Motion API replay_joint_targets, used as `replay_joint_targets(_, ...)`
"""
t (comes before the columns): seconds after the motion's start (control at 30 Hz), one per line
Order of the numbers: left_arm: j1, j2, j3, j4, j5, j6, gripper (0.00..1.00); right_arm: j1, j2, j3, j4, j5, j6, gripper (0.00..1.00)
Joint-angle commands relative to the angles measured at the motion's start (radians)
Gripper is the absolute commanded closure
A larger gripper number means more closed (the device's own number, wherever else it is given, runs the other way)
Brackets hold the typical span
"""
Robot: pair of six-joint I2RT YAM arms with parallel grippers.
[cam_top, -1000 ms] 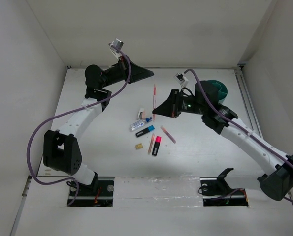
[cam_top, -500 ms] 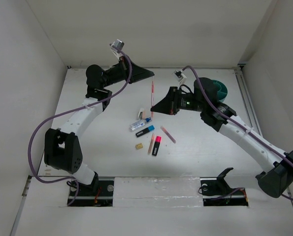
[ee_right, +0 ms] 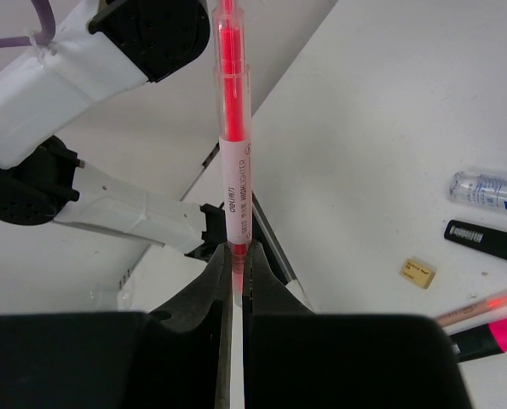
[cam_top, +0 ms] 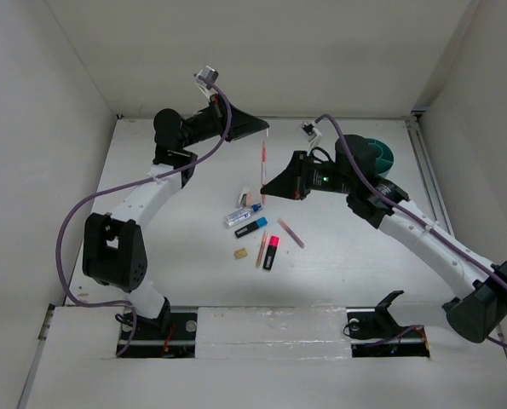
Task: Sort the stationery into containers
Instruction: Cap the pen
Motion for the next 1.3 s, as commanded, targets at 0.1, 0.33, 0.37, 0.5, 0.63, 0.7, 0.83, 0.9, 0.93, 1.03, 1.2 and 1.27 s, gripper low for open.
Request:
replay_joint_targets(0.1,0.001,0.004,0.064,0.121,0.023,-0.033,1.0,0.01,-0.048,-0.009,0.025,0.017,-0.011,1.0)
replay_joint_targets(0.33,0.001,0.004,0.058,0.13,0.032,-0.042,1.0,-0.013,-0.068,-0.01,0.015,0.033,-0.02,1.0)
replay_joint_targets(0.37,0.001,-0.005,0.049,0.13,0.032,-0.042,1.0,-0.013,-0.068,-0.01,0.014,0.023,-0.02,1.0)
replay_joint_targets(0.5,0.001,-0.014,0.027,0.13,0.032,-0.033,1.0,-0.022,-0.068,0.015,-0.009,0.023,-0.031,1.0)
replay_joint_targets(0.63,0.001,-0.023,0.027,0.089,0.032,-0.004,1.0,-0.022,-0.046,0.015,-0.018,0.023,-0.04,1.0)
replay_joint_targets(0.7,0.001,-0.035,0.04,0.054,0.032,0.033,1.0,-0.022,-0.046,0.015,-0.018,0.023,-0.04,1.0)
replay_joint_targets(0.83,0.001,-0.046,0.029,0.023,0.032,0.056,1.0,-0.022,-0.037,0.024,-0.018,0.014,-0.05,1.0)
replay_joint_targets(0.9,0.001,-0.046,0.029,0.023,0.032,0.056,1.0,-0.022,-0.037,0.033,-0.018,0.014,-0.05,1.0)
replay_joint_targets(0.93,0.001,-0.046,0.02,0.023,0.032,0.056,1.0,-0.022,-0.028,0.033,-0.018,0.014,-0.05,1.0)
replay_joint_targets(1.03,0.001,-0.046,0.02,0.023,0.032,0.056,1.0,-0.022,-0.028,0.033,-0.018,0.014,-0.05,1.0)
replay_joint_targets(1.2,0.001,-0.055,0.02,0.023,0.032,0.056,1.0,-0.022,-0.028,0.033,-0.018,0.014,-0.05,1.0)
replay_joint_targets(1.27,0.001,-0.055,0.02,0.023,0.032,0.056,1.0,-0.022,-0.028,0.033,-0.009,0.014,-0.059,1.0)
